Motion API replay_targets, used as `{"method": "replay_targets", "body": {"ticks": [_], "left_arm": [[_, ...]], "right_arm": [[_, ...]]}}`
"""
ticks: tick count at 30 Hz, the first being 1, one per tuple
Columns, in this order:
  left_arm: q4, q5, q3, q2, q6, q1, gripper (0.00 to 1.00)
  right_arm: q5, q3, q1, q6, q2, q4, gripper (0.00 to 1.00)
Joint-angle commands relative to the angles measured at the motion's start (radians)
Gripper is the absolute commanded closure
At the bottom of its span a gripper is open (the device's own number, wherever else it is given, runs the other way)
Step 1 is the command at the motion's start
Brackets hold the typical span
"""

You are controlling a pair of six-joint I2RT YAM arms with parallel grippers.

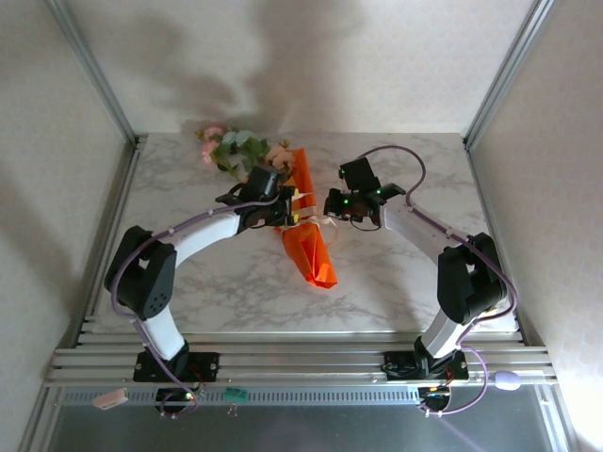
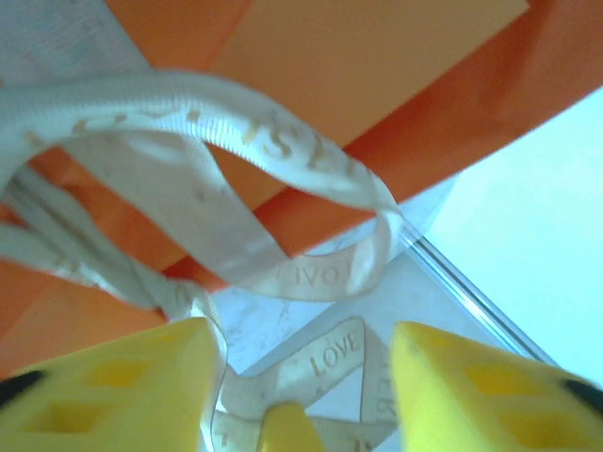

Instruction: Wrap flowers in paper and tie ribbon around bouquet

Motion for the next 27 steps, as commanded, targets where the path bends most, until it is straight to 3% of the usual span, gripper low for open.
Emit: {"method": "replay_targets", "body": {"ticks": [1, 3, 8, 9, 14, 21, 24, 27], "left_arm": [[-0.195, -0.104, 0.151, -0.04, 0.071, -0.005, 0.15], [-0.266, -0.086, 0.201, 0.004, 0.101, 0.009, 0.1], [-0.205, 0.042, 0.165, 0.104, -0.022, 0.022, 0.09], [-0.212, 0.046, 0.181, 0.122, -0.041, 0.022, 0.06], [-0.162, 0.024, 0.189, 0.168, -0.14, 0.025, 0.06], [-0.211, -0.023, 0.231, 0.207, -0.115, 0.028, 0.07], [-0.201, -0.019, 0.211, 0.211, -0.113, 0.028, 0.1], [-0.182, -0.03, 0.2, 0.217, -0.106, 0.03, 0.22]], "right_arm": [[-0.012, -0.011, 0.009, 0.012, -0.011, 0.004, 1.0], [-0.011, -0.012, 0.01, 0.013, -0.01, 0.005, 1.0], [-0.011, -0.01, 0.012, 0.013, -0.013, 0.002, 1.0], [-0.008, -0.009, 0.013, 0.012, -0.014, 0.001, 1.0], [-0.008, -0.013, 0.014, 0.012, -0.019, 0.001, 1.0], [-0.004, -0.014, 0.015, 0.004, -0.02, -0.002, 1.0], [-0.006, -0.013, 0.014, 0.004, -0.018, -0.001, 1.0], [-0.009, -0.012, 0.014, 0.006, -0.015, 0.002, 1.0]]}}
